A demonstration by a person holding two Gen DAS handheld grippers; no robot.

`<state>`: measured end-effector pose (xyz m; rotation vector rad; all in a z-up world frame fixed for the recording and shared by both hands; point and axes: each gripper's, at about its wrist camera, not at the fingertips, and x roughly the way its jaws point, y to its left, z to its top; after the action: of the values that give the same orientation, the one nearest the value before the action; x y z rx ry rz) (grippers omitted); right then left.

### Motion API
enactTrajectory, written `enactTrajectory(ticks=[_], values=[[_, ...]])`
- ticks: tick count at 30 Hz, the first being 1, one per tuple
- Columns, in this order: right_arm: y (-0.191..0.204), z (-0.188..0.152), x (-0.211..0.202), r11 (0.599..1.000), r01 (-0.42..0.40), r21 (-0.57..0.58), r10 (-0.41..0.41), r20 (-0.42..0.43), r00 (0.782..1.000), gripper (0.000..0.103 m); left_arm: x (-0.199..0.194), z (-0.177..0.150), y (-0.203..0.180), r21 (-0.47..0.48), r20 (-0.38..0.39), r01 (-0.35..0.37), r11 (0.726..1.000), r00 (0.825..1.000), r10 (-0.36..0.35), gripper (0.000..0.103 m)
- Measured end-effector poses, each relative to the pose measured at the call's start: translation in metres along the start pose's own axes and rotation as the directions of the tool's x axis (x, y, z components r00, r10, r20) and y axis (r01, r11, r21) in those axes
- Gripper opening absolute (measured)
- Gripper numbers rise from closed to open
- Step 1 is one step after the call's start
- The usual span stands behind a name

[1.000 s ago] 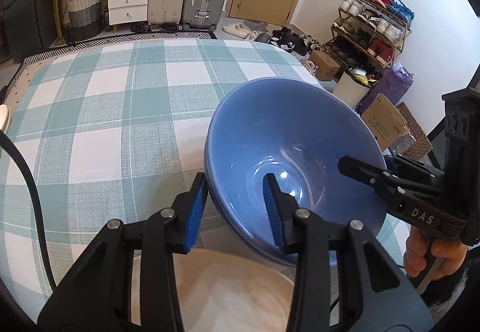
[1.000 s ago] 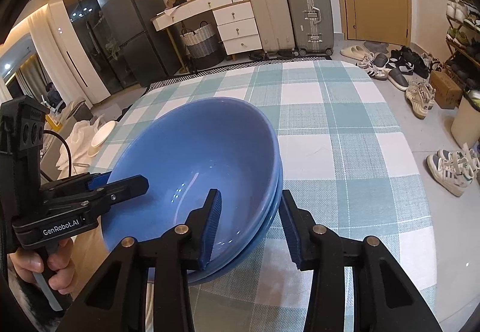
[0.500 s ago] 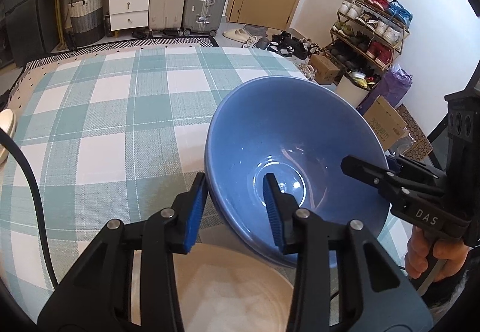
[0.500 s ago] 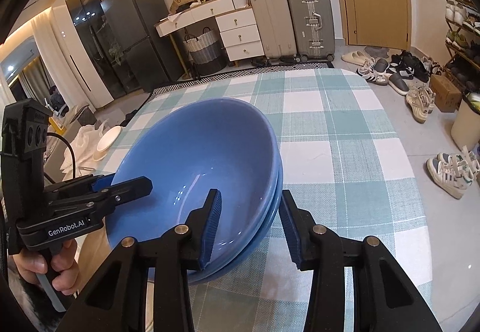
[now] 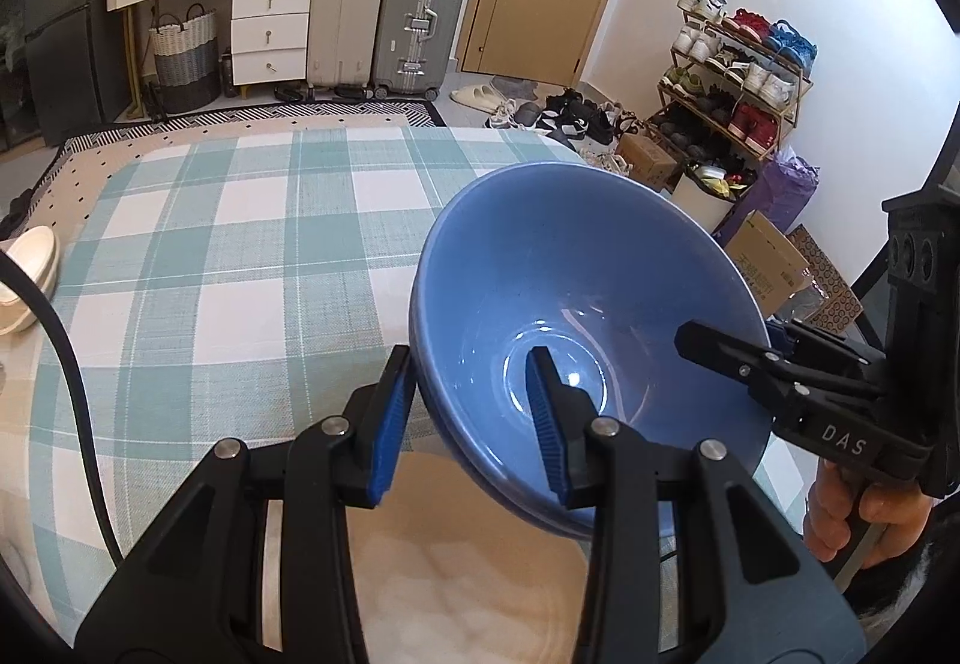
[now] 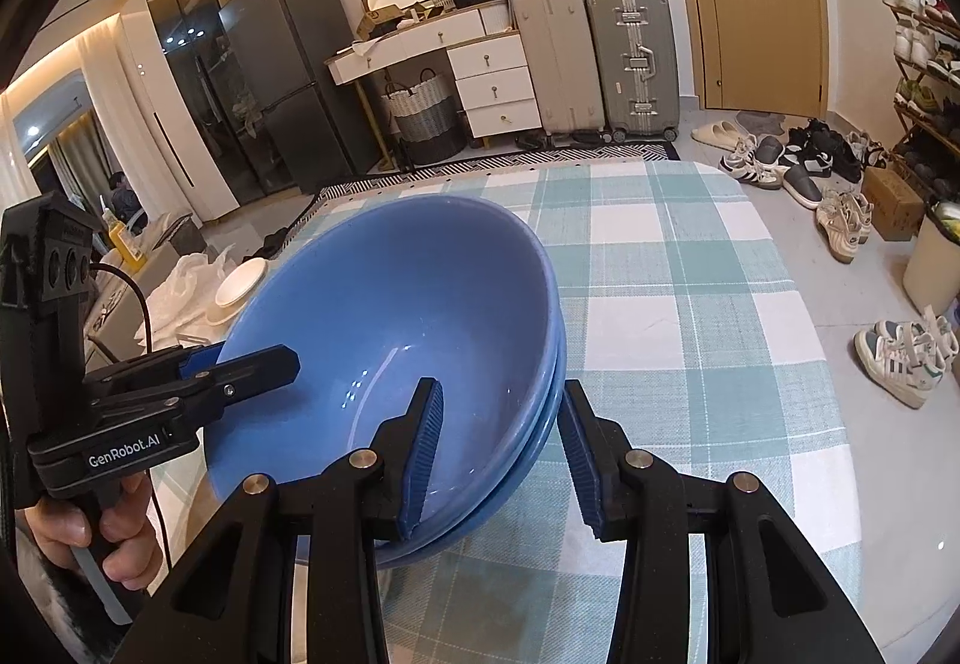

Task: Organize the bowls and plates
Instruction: 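Lift the nested blue bowls with both grippers and carry them over the cream plate stack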

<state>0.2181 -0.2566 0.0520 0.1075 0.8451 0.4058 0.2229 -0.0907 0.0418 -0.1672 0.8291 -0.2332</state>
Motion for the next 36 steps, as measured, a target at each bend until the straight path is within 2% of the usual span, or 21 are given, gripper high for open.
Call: enactTrajectory(ticks=[19,36], values=[[0.057,-0.017,-0.05,0.999,-0.006,-0.051,0.009,0.058,0.998,0.041,-0.103,-0.039,-0.002,-0.014,0.063,-0.023,1.0,0.998,0.024,0.035],[0.112,-0.048,-0.044,0.994,-0.062,-0.087,0.065,0.034,0.997,0.041,-0.17,-0.094,0.027,-0.059,0.073,-0.099,0.993,0.992,0.103,0.035]])
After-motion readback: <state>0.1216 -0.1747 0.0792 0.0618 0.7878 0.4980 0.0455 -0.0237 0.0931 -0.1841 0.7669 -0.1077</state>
